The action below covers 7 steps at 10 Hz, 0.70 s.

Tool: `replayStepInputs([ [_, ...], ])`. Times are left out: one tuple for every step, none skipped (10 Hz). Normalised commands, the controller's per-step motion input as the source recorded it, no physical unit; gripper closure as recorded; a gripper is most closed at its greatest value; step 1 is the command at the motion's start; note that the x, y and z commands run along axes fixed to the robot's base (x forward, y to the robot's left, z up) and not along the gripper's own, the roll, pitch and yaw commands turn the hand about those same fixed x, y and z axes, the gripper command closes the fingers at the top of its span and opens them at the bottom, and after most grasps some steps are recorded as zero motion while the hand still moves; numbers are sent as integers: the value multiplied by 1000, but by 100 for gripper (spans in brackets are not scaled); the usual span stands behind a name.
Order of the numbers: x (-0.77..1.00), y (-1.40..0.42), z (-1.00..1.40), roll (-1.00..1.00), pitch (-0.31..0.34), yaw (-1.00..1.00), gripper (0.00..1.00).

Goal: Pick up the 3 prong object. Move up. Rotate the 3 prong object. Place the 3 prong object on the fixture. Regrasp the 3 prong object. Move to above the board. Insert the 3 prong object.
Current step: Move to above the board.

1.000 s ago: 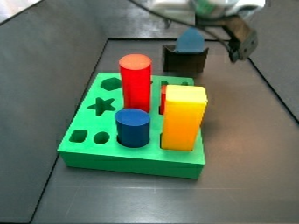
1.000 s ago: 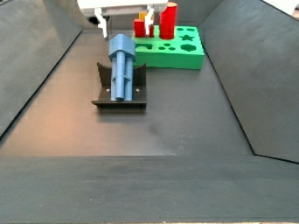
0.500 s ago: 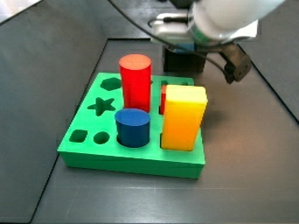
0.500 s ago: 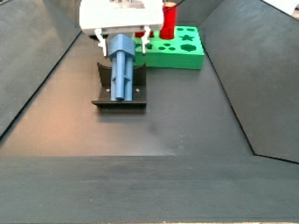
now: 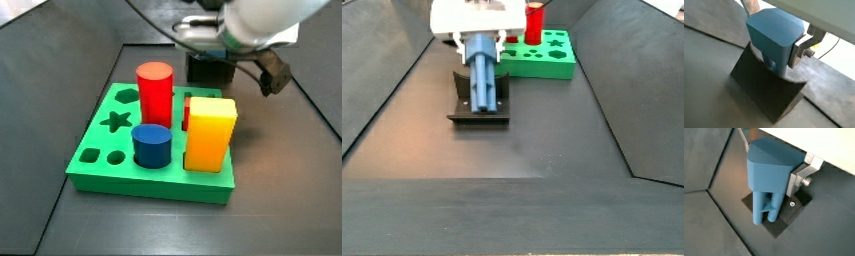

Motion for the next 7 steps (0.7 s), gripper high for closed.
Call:
replayStepInputs([
  [-126, -1, 1000, -278, -117, -307, 100],
  [-127, 5, 1000, -253, -66, -278, 100],
  [-125, 7, 1000, -203, 9, -237, 100],
  [-124, 8, 1000, -169, 54, -201, 100],
  [-122, 11, 1000, -149, 86, -159, 100],
  [-121, 14, 1000, -133, 97, -101, 100],
  [-124, 17, 1000, -120, 94, -65, 100],
])
